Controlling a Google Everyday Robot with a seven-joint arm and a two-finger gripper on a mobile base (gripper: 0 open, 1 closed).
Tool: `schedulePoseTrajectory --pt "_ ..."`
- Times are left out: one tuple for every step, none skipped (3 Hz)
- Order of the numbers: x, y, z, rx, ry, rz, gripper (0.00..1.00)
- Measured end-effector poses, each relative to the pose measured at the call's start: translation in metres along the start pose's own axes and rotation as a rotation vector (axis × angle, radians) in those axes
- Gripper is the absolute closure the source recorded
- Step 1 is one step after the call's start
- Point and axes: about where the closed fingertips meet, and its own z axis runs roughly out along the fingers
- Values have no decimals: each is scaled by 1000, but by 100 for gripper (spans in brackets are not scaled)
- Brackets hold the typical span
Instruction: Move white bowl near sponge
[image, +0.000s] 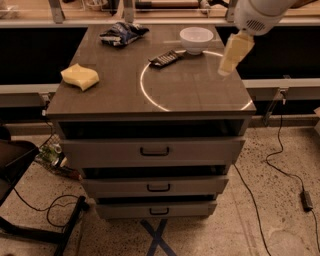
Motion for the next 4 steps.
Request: schedulePoseTrajectory --pt "-14 -22 72 -23 -70 -30 0" --pt "-28 -52 135 -32 -102 -60 0" --pt "-28 -53 139 -32 -102 -60 0" --pt "-26 -62 155 -23 -106 -55 0"
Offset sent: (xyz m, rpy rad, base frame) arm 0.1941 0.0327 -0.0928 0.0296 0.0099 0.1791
